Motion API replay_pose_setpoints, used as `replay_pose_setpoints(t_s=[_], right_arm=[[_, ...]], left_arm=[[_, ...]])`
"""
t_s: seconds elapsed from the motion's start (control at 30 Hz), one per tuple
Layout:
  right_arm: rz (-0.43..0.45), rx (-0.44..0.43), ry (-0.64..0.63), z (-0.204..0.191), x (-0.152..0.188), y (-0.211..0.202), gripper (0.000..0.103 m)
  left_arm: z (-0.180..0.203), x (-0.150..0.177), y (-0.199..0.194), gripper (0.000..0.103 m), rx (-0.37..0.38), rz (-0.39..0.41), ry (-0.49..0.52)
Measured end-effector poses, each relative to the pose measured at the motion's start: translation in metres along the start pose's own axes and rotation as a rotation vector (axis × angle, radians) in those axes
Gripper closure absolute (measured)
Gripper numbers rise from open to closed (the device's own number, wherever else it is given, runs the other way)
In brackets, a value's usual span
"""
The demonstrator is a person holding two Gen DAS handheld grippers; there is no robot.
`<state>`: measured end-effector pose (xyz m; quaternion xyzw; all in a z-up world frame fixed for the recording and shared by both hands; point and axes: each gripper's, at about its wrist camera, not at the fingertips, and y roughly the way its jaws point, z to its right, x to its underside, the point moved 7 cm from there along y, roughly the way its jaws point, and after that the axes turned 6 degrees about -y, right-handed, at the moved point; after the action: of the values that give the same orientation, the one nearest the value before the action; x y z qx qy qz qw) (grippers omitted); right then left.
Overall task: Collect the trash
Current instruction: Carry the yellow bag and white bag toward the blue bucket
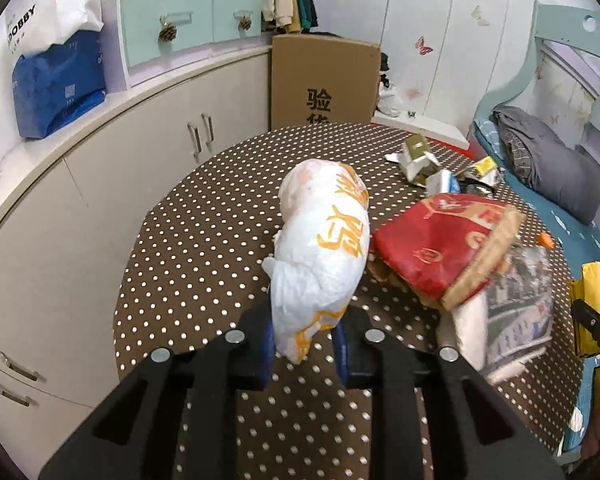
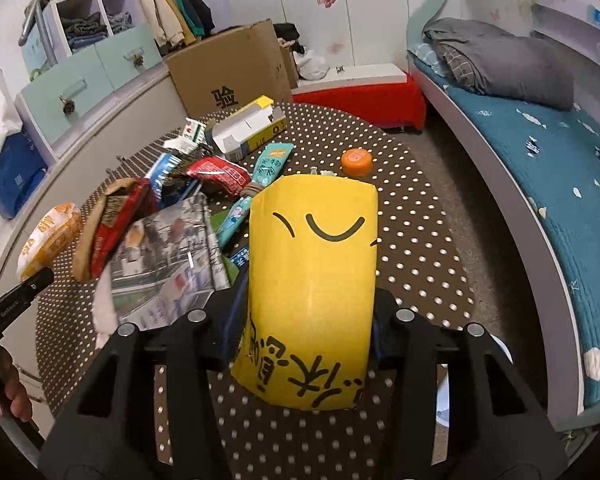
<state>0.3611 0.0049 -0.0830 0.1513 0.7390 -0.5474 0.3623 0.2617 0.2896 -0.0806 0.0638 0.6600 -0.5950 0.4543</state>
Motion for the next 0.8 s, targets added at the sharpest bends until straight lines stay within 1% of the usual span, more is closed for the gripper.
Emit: replay_pose_setpoints(t_s=[0.2,0.43,0.57,0.7,0.8], right_arm=[[0.046,0.011,-0.001,0.006,0.003,-0.029,0.055],[0.084,0.05,0.028,0.029,0.01,-0.06,0.055],[0.102,0.073,0.051,0.044,0.014,-0.074,0.054],[0.118,0.11,0.072,0.062,0.021,-0.089,0.054],[0.127,0.135,0.106,0.078,0.028,-0.1,0.051]], left_arm=[[0.021,0.007,-0.023,0.08,0.032,0.032,0.04],[0.06,0.017,-0.044,0.08,0.103,0.053,0.094],[0.087,0.022,-0.054,0.08,0.146,0.064,0.136],[0.122,0.032,-0.063,0.08,0.201,0.062,0.187],[0.147,0.043,-0.069,0.08,0.247,0.051,0.23]])
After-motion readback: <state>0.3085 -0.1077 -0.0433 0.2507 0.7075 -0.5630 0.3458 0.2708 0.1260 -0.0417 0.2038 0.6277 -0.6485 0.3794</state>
